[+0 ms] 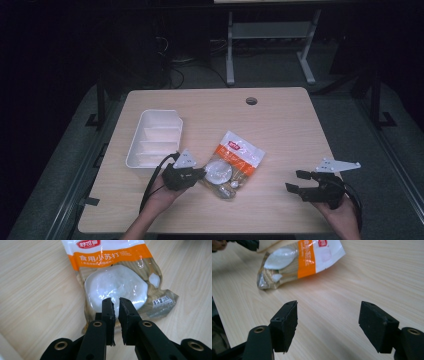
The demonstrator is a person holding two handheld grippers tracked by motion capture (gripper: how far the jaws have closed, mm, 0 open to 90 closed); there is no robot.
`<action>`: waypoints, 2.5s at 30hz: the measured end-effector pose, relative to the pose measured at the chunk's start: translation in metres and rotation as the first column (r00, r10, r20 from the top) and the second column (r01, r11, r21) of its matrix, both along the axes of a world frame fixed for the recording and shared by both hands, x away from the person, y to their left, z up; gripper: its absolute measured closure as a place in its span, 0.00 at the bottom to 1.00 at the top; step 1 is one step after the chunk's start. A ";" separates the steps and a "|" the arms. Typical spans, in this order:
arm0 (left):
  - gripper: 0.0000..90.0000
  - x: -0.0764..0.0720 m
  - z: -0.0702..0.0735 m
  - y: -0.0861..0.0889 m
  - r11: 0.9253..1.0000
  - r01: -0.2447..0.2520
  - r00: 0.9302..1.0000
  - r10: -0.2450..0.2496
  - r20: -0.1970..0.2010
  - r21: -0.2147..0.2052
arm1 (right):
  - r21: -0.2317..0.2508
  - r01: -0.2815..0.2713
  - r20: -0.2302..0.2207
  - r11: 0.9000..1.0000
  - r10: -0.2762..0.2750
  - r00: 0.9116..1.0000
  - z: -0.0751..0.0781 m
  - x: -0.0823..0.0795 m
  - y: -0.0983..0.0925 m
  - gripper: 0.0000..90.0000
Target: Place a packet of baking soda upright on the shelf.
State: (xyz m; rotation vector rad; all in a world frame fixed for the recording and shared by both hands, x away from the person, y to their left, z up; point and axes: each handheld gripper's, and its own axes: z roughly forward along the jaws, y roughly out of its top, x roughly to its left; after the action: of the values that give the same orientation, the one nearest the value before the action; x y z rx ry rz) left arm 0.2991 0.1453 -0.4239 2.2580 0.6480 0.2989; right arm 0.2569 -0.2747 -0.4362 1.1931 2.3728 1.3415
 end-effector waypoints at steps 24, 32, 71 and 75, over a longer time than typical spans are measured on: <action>0.98 0.024 -0.013 -0.029 0.995 0.034 0.999 -0.030 -0.044 0.098 | 0.039 -0.032 -0.127 0.999 0.037 0.991 -0.009 0.067 0.047 0.30; 0.99 0.024 -0.014 -0.030 0.994 0.043 0.999 -0.040 -0.031 0.105 | 0.068 -0.040 -0.178 0.997 0.051 0.983 -0.020 0.091 0.065 0.31; 0.99 0.016 -0.021 -0.025 0.999 0.004 1.000 -0.005 0.013 0.050 | 0.136 -0.115 -0.245 0.984 0.146 0.959 -0.020 0.103 0.101 0.66; 0.99 0.015 -0.021 -0.024 0.999 0.001 1.000 -0.002 0.017 0.048 | 0.117 -0.120 -0.259 0.986 0.147 0.955 -0.024 0.104 0.111 0.68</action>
State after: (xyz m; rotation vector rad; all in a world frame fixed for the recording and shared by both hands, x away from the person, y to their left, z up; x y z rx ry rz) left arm 0.3145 0.1209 -0.4454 2.2992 0.6359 0.3359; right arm 0.3606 -0.1638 -0.4607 1.3389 2.6424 1.4369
